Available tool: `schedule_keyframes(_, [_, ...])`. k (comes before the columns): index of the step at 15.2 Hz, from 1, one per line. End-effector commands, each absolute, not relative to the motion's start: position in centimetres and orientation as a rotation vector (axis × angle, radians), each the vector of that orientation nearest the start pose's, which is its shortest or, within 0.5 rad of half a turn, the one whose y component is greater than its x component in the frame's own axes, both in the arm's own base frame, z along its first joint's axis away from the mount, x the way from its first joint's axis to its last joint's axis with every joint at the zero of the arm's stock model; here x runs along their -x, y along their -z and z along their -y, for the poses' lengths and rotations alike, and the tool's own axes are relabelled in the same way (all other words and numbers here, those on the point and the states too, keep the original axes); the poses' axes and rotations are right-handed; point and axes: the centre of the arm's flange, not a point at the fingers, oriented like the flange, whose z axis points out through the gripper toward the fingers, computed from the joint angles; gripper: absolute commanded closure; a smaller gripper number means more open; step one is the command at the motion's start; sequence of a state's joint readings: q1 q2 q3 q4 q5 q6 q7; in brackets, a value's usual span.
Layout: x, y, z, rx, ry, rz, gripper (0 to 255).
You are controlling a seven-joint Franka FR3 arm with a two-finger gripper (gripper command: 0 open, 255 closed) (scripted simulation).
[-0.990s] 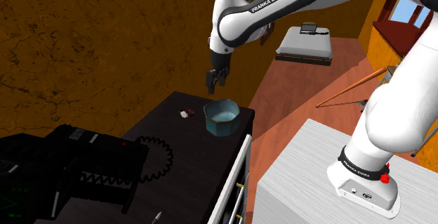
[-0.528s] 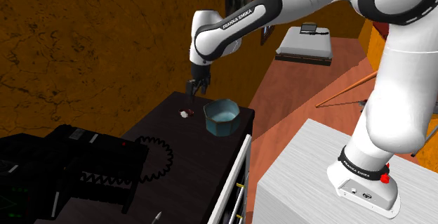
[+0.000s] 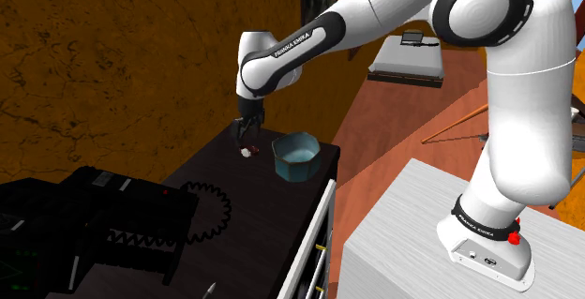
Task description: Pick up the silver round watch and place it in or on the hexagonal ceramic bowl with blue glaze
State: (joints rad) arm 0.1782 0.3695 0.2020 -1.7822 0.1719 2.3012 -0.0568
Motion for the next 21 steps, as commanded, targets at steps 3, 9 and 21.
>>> schedule_keyframes(3, [-61.9, -34.8, -24.3, 2.871, 0.173, 0.453, 0])
schedule_keyframes(9, [-61.9, -34.6, -24.4, 2.871, 0.173, 0.453, 0])
schedule_keyframes(21, [-61.9, -34.6, -24.4, 2.871, 0.173, 0.453, 255])
